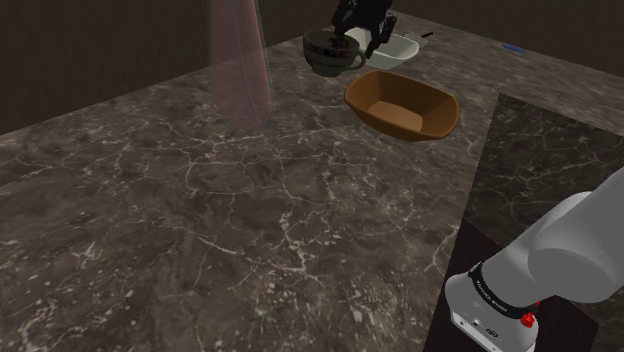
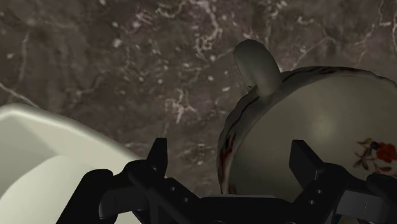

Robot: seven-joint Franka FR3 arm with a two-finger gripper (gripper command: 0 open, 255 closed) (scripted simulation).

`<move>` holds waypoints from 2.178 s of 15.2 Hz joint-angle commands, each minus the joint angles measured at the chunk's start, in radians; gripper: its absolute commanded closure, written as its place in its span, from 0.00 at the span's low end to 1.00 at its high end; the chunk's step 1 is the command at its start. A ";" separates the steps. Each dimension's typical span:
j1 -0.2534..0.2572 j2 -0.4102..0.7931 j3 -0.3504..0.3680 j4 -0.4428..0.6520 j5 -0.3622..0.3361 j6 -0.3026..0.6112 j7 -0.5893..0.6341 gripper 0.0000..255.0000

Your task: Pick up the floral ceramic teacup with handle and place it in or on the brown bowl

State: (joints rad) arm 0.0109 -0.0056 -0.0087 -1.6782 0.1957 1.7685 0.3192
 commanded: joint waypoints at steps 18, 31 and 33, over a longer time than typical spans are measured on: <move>-0.002 0.009 -0.001 0.047 -0.002 -0.041 0.007 1.00; -0.005 0.068 -0.004 0.298 -0.003 -0.232 0.038 1.00; -0.006 0.082 -0.005 0.345 -0.002 -0.264 0.043 1.00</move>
State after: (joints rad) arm 0.0039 0.0676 -0.0143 -1.3585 0.1931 1.5198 0.3571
